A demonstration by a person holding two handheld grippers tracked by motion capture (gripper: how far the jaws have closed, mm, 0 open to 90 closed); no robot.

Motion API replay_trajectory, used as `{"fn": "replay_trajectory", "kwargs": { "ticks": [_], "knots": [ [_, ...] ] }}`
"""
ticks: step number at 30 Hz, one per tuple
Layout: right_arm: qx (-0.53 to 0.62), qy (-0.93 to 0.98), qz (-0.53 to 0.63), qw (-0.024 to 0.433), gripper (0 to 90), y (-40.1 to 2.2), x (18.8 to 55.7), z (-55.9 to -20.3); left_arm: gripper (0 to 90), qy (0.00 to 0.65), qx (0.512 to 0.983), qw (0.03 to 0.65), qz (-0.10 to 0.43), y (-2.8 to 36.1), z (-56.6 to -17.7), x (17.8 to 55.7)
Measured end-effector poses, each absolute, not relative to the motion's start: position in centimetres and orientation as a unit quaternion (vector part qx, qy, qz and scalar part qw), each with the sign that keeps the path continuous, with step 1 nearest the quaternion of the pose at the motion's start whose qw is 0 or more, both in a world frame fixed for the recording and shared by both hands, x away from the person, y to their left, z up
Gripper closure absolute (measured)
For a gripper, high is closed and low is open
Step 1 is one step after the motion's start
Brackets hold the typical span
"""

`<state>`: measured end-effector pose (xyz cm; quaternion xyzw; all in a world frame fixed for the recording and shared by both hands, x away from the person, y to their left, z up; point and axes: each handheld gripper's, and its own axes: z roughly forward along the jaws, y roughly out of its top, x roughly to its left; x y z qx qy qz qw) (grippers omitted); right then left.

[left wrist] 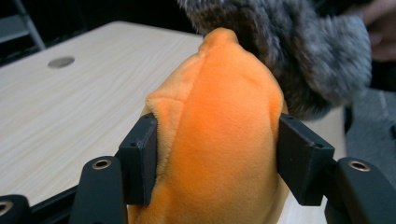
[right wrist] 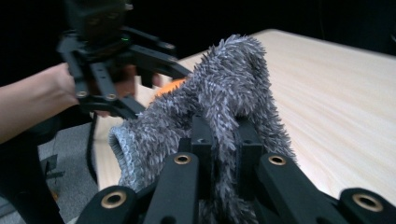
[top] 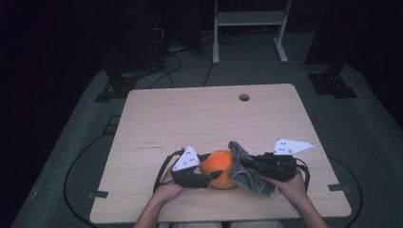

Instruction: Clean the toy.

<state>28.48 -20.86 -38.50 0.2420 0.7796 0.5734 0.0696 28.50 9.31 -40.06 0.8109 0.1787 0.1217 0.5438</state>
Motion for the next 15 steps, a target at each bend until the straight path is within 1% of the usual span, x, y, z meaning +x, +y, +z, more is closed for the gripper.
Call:
{"fn": "replay_trajectory", "kwargs": {
  "ticks": [3, 5, 7, 9, 11, 15],
  "knots": [
    [0.230, 0.786, 0.568, 0.082, 81.4, -20.0, 28.1, -38.3, 37.3, 0.176, 0.814, 0.539, 0.127, 9.1, -39.7, 28.3],
    [0.241, 0.795, 0.551, 0.081, 81.4, -20.1, 28.6, -39.2, 37.0, 0.181, 0.823, 0.524, 0.124, 8.8, -40.5, 28.5],
    [0.256, 0.799, 0.539, 0.073, 81.4, -20.2, 29.1, -40.5, 35.4, 0.182, 0.821, 0.528, 0.117, 8.6, -41.2, 28.7],
    [0.273, 0.790, 0.546, 0.061, 81.4, -20.5, 29.5, -41.3, 29.6, 0.182, 0.818, 0.533, 0.116, 8.5, -41.3, 29.0],
    [0.278, 0.791, 0.541, 0.069, 81.4, -20.7, 29.7, -41.3, 20.3, 0.184, 0.810, 0.546, 0.111, 9.0, -41.2, 29.2],
    [0.283, 0.790, 0.540, 0.070, 81.4, -20.9, 29.9, -41.5, 13.7, 0.188, 0.808, 0.550, 0.098, 10.1, -41.6, 29.6]
  ]
}}
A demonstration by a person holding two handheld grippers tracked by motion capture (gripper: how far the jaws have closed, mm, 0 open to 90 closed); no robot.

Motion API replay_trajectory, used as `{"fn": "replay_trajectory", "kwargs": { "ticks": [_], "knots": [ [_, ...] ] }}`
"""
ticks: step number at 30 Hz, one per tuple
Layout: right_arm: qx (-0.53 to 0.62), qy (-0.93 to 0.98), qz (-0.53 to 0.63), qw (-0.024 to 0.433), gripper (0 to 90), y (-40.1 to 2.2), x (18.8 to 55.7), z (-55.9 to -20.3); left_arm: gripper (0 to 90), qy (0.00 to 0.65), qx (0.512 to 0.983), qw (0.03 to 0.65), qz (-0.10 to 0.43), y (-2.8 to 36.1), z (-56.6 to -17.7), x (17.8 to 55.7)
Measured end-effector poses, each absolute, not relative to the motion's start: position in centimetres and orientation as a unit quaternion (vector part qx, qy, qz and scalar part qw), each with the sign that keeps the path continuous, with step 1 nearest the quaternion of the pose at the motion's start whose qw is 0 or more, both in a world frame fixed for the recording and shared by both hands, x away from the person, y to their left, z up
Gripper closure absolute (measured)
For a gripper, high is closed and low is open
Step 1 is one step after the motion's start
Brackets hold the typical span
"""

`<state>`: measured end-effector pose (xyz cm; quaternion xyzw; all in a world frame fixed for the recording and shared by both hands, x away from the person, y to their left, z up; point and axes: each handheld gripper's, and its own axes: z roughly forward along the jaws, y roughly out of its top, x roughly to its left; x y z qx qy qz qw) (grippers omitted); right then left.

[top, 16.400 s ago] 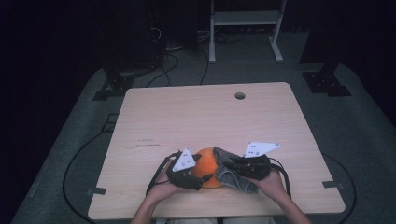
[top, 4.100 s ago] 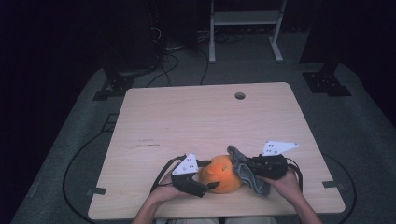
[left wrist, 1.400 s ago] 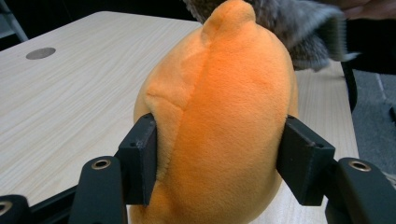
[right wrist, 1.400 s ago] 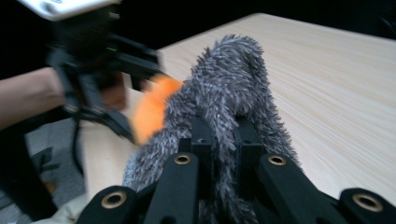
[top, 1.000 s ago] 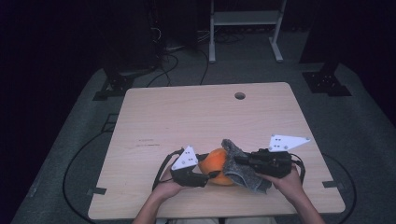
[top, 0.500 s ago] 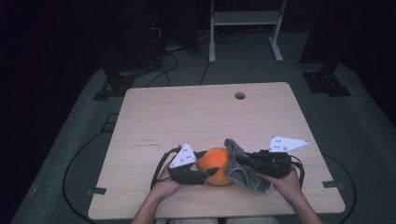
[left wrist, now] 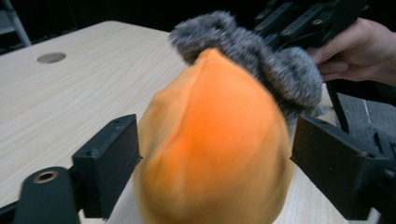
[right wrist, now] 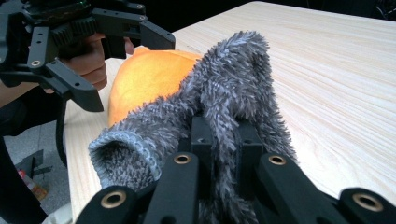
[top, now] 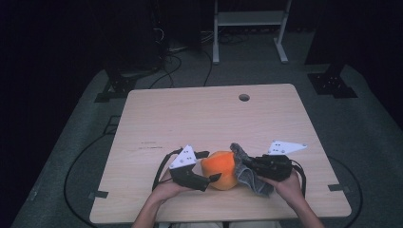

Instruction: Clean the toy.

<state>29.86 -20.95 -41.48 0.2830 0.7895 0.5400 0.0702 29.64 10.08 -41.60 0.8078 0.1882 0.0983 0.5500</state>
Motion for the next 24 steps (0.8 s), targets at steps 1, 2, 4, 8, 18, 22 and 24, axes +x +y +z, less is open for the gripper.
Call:
{"fn": "replay_trajectory", "kwargs": {
  "ticks": [1, 2, 4, 8, 18, 22, 24],
  "knots": [
    [0.283, 0.790, 0.540, 0.070, 81.4, -21.0, 29.9, -41.5, 12.8, 0.190, 0.810, 0.547, 0.096, 10.1, -41.8, 29.8],
    [0.284, 0.789, 0.540, 0.071, 81.4, -21.1, 29.9, -41.5, 11.8, 0.191, 0.818, 0.536, 0.090, 9.9, -42.2, 30.0],
    [0.290, 0.789, 0.538, 0.072, 81.4, -21.3, 30.0, -41.7, 10.2, 0.188, 0.827, 0.524, 0.082, 9.6, -43.0, 30.1],
    [0.298, 0.786, 0.536, 0.076, 81.2, -21.7, 30.1, -41.8, 24.4, 0.188, 0.825, 0.522, 0.110, 9.1, -42.8, 29.7],
    [0.227, 0.792, 0.557, 0.104, 81.3, -19.4, 28.2, -39.3, 37.3, 0.198, 0.826, 0.516, 0.110, 9.1, -41.6, 29.4],
    [0.257, 0.798, 0.531, 0.121, 81.3, -20.3, 29.1, -40.6, 37.6, 0.204, 0.821, 0.523, 0.102, 9.3, -41.8, 29.6],
    [0.284, 0.795, 0.523, 0.115, 81.3, -21.3, 29.8, -41.3, 37.0, 0.203, 0.821, 0.524, 0.102, 9.2, -41.9, 29.6]
  ]
}}
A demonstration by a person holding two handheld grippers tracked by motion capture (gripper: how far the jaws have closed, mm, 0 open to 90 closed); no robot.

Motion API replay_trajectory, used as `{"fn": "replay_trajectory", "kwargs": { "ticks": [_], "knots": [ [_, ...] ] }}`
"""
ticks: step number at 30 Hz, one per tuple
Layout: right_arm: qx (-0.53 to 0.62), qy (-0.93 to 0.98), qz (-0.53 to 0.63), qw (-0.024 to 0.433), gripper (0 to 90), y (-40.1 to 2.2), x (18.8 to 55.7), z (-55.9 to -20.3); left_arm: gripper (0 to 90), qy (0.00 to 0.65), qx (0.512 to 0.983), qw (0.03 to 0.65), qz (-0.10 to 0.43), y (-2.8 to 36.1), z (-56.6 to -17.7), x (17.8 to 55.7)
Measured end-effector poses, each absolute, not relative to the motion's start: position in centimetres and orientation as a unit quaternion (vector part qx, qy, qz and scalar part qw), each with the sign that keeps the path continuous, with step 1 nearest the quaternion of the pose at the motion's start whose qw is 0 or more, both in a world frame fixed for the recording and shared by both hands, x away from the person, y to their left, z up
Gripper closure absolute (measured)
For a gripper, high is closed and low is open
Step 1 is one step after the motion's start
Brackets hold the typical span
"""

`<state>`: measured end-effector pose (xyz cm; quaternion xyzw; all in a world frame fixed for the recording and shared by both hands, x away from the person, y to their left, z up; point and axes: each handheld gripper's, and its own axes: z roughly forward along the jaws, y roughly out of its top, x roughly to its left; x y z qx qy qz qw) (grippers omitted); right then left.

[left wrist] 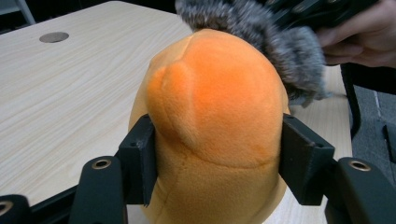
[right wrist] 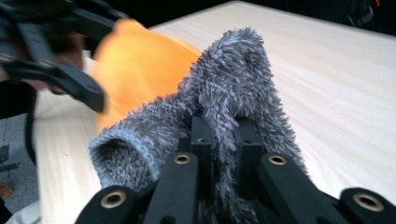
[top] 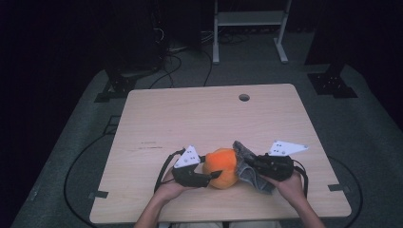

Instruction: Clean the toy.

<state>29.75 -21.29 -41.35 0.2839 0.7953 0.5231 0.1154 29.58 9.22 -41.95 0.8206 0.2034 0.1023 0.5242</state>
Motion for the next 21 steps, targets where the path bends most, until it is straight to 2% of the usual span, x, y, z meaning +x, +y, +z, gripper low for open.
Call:
{"fn": "replay_trajectory", "kwargs": {
  "ticks": [1, 4, 5, 6, 8, 11, 16, 21],
  "knots": [
    [0.290, 0.796, 0.518, 0.113, 81.3, -21.6, 29.9, -41.6, 35.0, 0.201, 0.820, 0.526, 0.101, 9.0, -42.1, 29.6],
    [0.292, 0.797, 0.517, 0.110, 81.2, -21.8, 30.1, -41.9, 21.0, 0.209, 0.817, 0.529, 0.098, 8.9, -42.3, 29.8],
    [0.292, 0.797, 0.517, 0.109, 81.3, -21.8, 30.1, -41.9, 20.2, 0.213, 0.815, 0.531, 0.097, 9.0, -42.4, 29.9],
    [0.292, 0.797, 0.517, 0.108, 81.3, -21.8, 30.1, -41.8, 21.3, 0.213, 0.814, 0.532, 0.098, 9.1, -42.4, 29.9],
    [0.290, 0.797, 0.519, 0.110, 81.3, -21.6, 29.9, -41.6, 29.1, 0.209, 0.812, 0.533, 0.110, 9.1, -42.4, 29.8],
    [0.263, 0.794, 0.540, 0.093, 81.3, -20.6, 29.1, -40.4, 34.2, 0.199, 0.817, 0.528, 0.119, 8.3, -42.2, 29.4],
    [0.208, 0.813, 0.531, 0.115, 81.3, -18.7, 27.8, -38.7, 37.5, 0.168, 0.828, 0.518, 0.132, 7.4, -42.3, 28.6],
    [0.262, 0.801, 0.525, 0.118, 81.3, -21.3, 29.1, -39.7, 39.0, 0.147, 0.832, 0.520, 0.122, 7.4, -42.6, 28.3]
  ]
}}
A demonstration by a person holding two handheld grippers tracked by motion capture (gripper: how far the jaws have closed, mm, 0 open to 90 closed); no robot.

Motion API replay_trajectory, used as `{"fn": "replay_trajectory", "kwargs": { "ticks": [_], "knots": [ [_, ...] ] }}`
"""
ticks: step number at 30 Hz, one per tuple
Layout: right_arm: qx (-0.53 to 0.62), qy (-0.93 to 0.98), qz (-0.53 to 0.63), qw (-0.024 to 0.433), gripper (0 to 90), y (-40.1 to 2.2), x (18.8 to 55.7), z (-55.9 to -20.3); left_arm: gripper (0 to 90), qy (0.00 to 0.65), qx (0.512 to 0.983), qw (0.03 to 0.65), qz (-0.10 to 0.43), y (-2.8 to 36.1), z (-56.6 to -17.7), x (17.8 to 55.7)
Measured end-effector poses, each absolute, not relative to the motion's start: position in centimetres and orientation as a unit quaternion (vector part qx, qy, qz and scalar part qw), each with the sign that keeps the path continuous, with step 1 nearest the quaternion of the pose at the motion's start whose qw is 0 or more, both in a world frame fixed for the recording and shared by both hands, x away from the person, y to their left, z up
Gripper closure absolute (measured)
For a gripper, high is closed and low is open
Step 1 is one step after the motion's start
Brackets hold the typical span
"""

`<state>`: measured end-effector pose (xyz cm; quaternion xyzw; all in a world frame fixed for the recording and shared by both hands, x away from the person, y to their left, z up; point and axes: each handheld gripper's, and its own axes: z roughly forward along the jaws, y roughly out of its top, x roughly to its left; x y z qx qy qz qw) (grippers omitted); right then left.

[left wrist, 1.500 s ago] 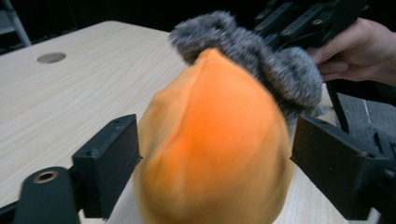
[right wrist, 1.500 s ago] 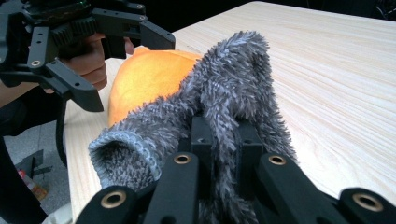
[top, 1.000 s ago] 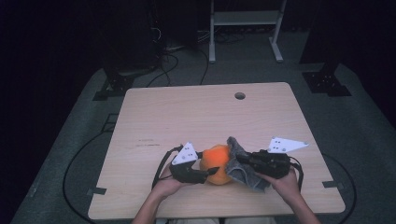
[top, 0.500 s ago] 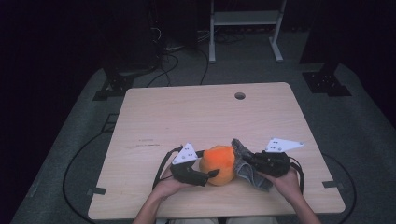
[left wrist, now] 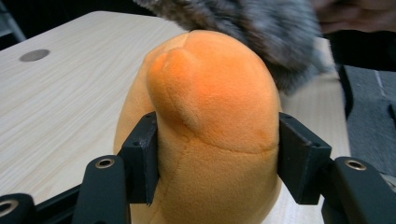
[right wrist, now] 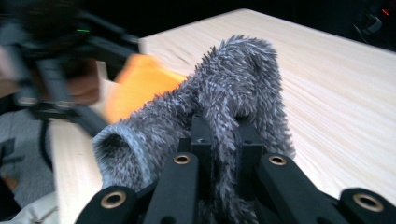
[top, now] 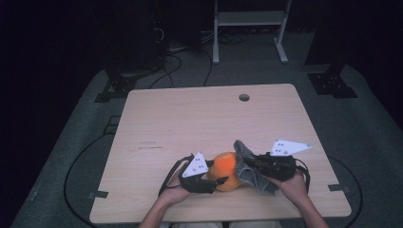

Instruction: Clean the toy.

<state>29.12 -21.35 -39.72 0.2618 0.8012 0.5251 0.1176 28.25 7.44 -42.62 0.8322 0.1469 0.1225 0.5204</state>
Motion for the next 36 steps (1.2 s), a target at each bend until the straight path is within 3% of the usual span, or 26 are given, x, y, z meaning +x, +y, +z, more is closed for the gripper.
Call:
{"fn": "replay_trajectory", "kwargs": {
  "ticks": [4, 5, 6, 9, 10, 12, 16, 27, 36],
  "knots": [
    [0.268, 0.802, 0.523, 0.108, 81.3, -22.5, 29.4, -39.9, 36.3, 0.129, 0.834, 0.523, 0.121, 7.3, -42.7, 28.1],
    [0.267, 0.805, 0.520, 0.107, 81.3, -22.4, 29.4, -39.9, 33.3, 0.135, 0.830, 0.528, 0.119, 7.4, -42.7, 28.3],
    [0.262, 0.809, 0.516, 0.104, 81.3, -22.3, 29.4, -40.1, 24.3, 0.142, 0.828, 0.530, 0.115, 7.5, -42.6, 28.4],
    [0.255, 0.814, 0.515, 0.083, 81.3, -22.2, 29.3, -40.2, 13.7, 0.171, 0.830, 0.521, 0.102, 7.5, -42.6, 28.8],
    [0.253, 0.815, 0.516, 0.078, 81.3, -22.2, 29.3, -40.1, 14.0, 0.167, 0.831, 0.522, 0.092, 7.5, -42.9, 28.9],
    [0.233, 0.809, 0.536, 0.058, 81.3, -21.8, 28.6, -39.1, 23.8, 0.138, 0.833, 0.527, 0.096, 7.3, -43.2, 28.4],
    [0.202, 0.823, 0.525, 0.079, 81.3, -20.2, 27.9, -37.7, 30.7, 0.099, 0.848, 0.508, 0.116, 6.5, -43.1, 27.3],
    [0.278, 0.822, 0.493, 0.068, 81.3, -24.5, 30.0, -40.9, 32.0, 0.086, 0.848, 0.512, 0.108, 6.6, -43.6, 27.3],
    [0.261, 0.823, 0.502, 0.048, 81.2, -24.2, 29.9, -41.1, 29.9, 0.089, 0.848, 0.511, 0.112, 6.7, -43.6, 27.4]
  ]
}}
